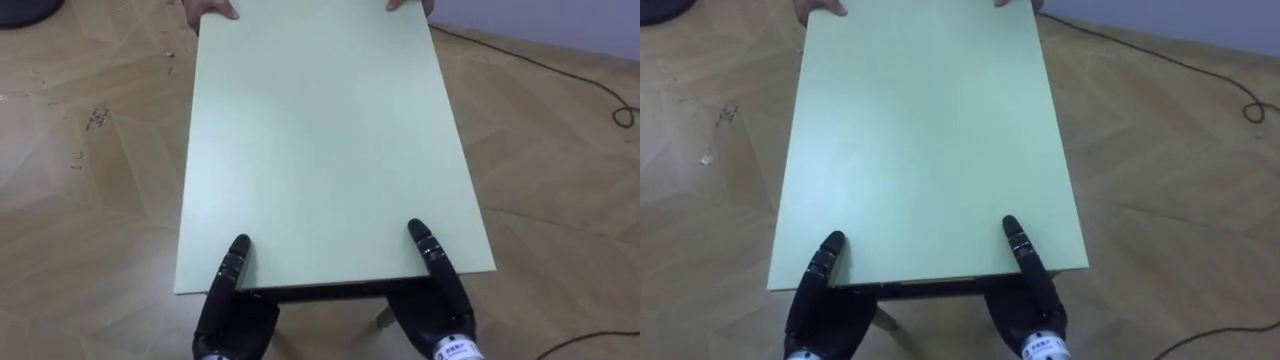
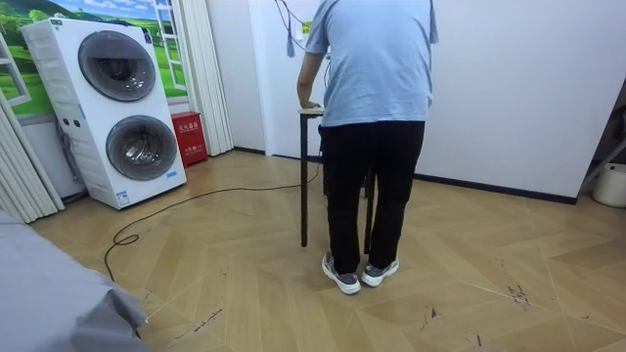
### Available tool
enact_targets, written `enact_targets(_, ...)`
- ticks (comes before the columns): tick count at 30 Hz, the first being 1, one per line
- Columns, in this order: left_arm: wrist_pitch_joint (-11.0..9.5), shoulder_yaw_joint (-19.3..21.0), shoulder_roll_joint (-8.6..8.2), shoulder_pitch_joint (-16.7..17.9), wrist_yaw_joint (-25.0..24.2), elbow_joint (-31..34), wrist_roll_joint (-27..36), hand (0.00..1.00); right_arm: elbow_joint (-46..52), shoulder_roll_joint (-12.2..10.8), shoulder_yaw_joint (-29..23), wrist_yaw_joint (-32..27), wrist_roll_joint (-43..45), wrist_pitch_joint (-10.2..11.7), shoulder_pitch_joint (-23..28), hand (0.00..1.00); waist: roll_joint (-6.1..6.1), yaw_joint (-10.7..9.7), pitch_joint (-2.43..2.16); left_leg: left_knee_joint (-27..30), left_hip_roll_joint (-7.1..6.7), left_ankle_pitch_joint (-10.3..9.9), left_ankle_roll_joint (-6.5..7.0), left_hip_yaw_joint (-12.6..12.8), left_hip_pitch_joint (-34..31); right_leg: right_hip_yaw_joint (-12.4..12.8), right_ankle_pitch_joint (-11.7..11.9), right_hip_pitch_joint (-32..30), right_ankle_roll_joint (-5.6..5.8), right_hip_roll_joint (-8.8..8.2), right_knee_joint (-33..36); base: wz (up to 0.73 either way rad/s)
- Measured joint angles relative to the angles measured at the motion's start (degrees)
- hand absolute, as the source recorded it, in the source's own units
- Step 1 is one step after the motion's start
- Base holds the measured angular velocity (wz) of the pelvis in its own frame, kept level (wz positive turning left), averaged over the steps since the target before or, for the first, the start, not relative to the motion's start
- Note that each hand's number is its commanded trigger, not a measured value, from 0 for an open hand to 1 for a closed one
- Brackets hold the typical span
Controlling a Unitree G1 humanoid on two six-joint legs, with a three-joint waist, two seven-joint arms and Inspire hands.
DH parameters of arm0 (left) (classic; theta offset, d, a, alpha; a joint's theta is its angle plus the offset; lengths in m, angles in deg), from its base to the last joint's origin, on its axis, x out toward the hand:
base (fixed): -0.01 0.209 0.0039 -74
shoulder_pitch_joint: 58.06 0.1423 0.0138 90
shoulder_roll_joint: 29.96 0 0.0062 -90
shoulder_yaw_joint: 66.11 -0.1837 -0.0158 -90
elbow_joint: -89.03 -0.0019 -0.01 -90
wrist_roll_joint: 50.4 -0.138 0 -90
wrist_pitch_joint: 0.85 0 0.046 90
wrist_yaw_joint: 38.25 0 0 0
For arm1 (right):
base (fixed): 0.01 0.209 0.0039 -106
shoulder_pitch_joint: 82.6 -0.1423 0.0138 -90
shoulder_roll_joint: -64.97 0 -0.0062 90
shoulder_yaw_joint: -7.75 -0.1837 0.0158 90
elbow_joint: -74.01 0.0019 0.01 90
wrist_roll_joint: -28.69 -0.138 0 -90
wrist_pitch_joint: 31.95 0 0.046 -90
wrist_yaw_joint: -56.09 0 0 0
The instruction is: Move table with human
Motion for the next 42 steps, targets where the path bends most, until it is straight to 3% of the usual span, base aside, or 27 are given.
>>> enact_targets(4, 0.4, 0.3, -0.06, 0.3, 0.0, 0.1, -0.4, 1.0, 0.0, 0.0, 0.3, 0.3, 0.0, 0.3, 0.3, 1.0, 0.54, -0.1, -0.3, 0.2, -0.36, 0.2, -0.01, -1.6, -0.7, -0.4, -0.6, 0.3, 0.39, -0.24, 0.0, 0.25)
enact_targets(9, 1.3, 0.8, 0.34, 0.2, 0.0, 0.0, -0.3, 1.0, -0.9, -0.4, 1.0, 0.9, -0.5, 1.2, 0.6, 1.0, 0.63, -2.5, -0.29, 2.0, -1.07, 0.5, -0.53, -7.3, -2.0, -4.6, -2.4, 3.1, -0.37, -0.49, 0.3, 0.66)
enact_targets(12, 2.2, 1.0, 0.12, 0.3, 0.0, -0.3, -0.4, 1.0, -0.8, -0.1, 0.7, 1.1, -0.4, 1.1, 0.9, 1.0, 1.34, -3.8, -0.19, 2.5, -0.81, 1.2, -0.75, -6.3, -3.2, -9.0, -3.1, 5.0, -0.56, -0.58, -0.2, 0.78)
enact_targets(14, 3.0, 1.0, 0.05, -0.3, 0.0, -0.3, -0.5, 1.0, -0.8, -0.2, 0.1, 2.3, -0.4, 1.1, 1.0, 1.0, 1.4, -5.0, -0.2, 2.3, -0.73, 3.0, -0.16, -2.0, -5.0, -12.1, -4.4, 4.9, -0.36, -1.43, -0.3, 0.96)
enact_targets(18, 3.9, 0.9, -0.72, -0.4, 0.0, -0.3, -0.5, 1.0, -0.5, 0.2, -1.3, 2.5, 0.3, 0.4, 0.8, 1.0, 2.27, -4.5, -0.14, 2.6, -0.87, 4.2, 0.11, -2.1, -7.0, -14.6, -4.8, 4.6, -0.5, -1.48, -0.6, 0.5)
enact_targets(21, 3.8, 1.1, -0.68, -0.3, 0.0, -0.3, -0.4, 1.0, -0.5, 0.2, -1.1, 2.4, 0.4, 0.3, 0.6, 1.0, 2.32, -2.4, -0.11, 2.8, -0.92, 4.7, 0.34, -2.0, -7.6, -15.8, -4.9, 4.7, -0.58, -1.7, -0.4, 0.28)
enact_targets(25, 3.6, 1.0, -0.95, 0.0, 0.1, -0.3, -0.4, 1.0, -0.5, 0.0, -1.4, 2.4, 2.0, 0.5, 0.6, 1.0, 2.38, -1.8, -0.04, 3.4, -2.29, 5.1, 1.47, -1.9, -8.5, -18.6, -7.0, 4.5, 0.32, -4.15, 3.5, 0.47)
enact_targets(29, 3.1, 1.0, -0.94, 0.3, 0.1, -0.3, -0.5, 1.0, -0.5, -0.4, -1.3, 2.4, 2.2, 0.4, 1.1, 1.0, 2.21, -2.9, 0.04, 3.4, -5.12, 5.8, 2.67, -5.7, -8.8, -16.6, -8.8, 5.4, 1.49, -5.72, 5.5, 0.62)
enact_targets(31, 2.6, 0.6, -0.62, 0.3, 0.1, -0.3, -0.5, 1.0, -0.5, -0.5, -1.2, 2.3, 1.9, 0.4, 1.5, 1.0, 1.93, -4.1, 0.21, 3.6, -7.01, 6.6, 3.2, -9.5, -9.0, -11.8, -9.6, 6.0, 1.57, -5.54, 5.3, 0.91)
enact_targets(32, 1.9, 0.4, -0.39, 0.3, 0.1, -0.3, -0.5, 1.0, -0.5, -0.5, -1.2, 2.0, 1.9, 0.4, 1.5, 1.0, 1.68, -4.5, 0.3, 3.7, -8.03, 6.8, 3.23, -11.4, -9.4, -8.7, -9.9, 5.9, 1.14, -4.95, 5.2, 0.77)
enact_targets(35, 1.2, 0.1, 0.47, -0.1, 0.1, -0.2, -0.5, 1.0, -0.5, -1.2, -1.2, 1.8, 1.9, 0.3, 1.5, 1.0, 0.73, -4.7, 0.36, 3.3, -9.52, 8.2, 2.97, -14.6, -10.0, -2.8, -10.6, 5.9, 0.25, -3.06, 3.5, 0.7)
enact_targets(37, 1.1, -0.1, 1.16, -0.1, 0.8, 0.2, 0.0, 1.0, -0.5, -1.2, -1.2, 1.5, 1.9, 0.1, 1.4, 1.0, 0.62, -4.5, 0.34, 3.2, -9.7, 9.2, 2.82, -15.8, -10.5, -0.3, -10.9, 5.9, -0.47, -1.27, 2.6, 0.52)
enact_targets(42, 0.0, -0.3, 1.18, -0.1, 1.3, 0.5, 0.3, 1.0, 0.1, -0.9, -0.5, -0.1, 2.0, 0.0, 0.2, 1.0, 0.37, -1.4, 0.21, 1.8, -9.57, 11.4, 2.06, -18.1, -11.0, -0.5, -9.8, 6.0, -1.06, 0.41, 1.2, 0.27)
